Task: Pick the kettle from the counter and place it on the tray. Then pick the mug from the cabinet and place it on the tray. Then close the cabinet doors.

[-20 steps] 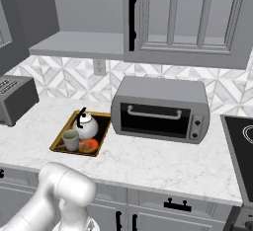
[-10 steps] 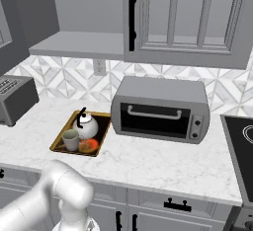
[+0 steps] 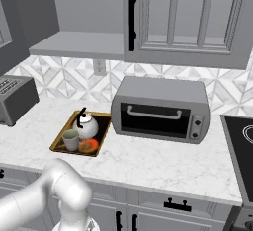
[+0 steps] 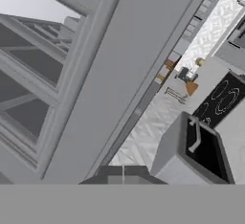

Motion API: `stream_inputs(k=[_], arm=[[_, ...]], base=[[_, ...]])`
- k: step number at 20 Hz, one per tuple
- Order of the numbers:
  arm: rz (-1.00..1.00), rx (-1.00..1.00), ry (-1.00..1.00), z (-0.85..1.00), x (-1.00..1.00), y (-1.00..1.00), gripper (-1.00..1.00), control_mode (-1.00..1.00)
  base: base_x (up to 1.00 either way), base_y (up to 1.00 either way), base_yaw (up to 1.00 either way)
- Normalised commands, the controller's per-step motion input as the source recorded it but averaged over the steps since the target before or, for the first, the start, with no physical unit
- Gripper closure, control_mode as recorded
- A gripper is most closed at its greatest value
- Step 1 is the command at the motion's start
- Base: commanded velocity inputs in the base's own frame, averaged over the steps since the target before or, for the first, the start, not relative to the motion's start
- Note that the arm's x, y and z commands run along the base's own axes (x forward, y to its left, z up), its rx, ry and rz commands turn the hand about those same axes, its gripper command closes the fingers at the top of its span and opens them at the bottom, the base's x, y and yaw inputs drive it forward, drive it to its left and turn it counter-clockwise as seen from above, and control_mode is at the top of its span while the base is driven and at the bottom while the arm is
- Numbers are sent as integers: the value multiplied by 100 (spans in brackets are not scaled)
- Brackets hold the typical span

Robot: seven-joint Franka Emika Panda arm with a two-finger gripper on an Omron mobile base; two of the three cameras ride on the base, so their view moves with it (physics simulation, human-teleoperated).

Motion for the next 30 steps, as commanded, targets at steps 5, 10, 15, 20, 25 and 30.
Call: stream_inputs(k=[5,10,15,20,25,30], arm=[[-21,-6,-21,7,2,-60,100,-100],[-17,-1,-39,45,0,-40,100,-100],[-18,-2,-26,31,4,-56,100,-100],[-7,0,-9,9,39,-91,100,-100],[0,0,-11,9,57,-83,100,-100],[14,0,-10,10,40,-90,100,-100]], base=[[0,0,0],[0,0,0],[0,0,0],[0,0,0],[0,0,0],[0,0,0]])
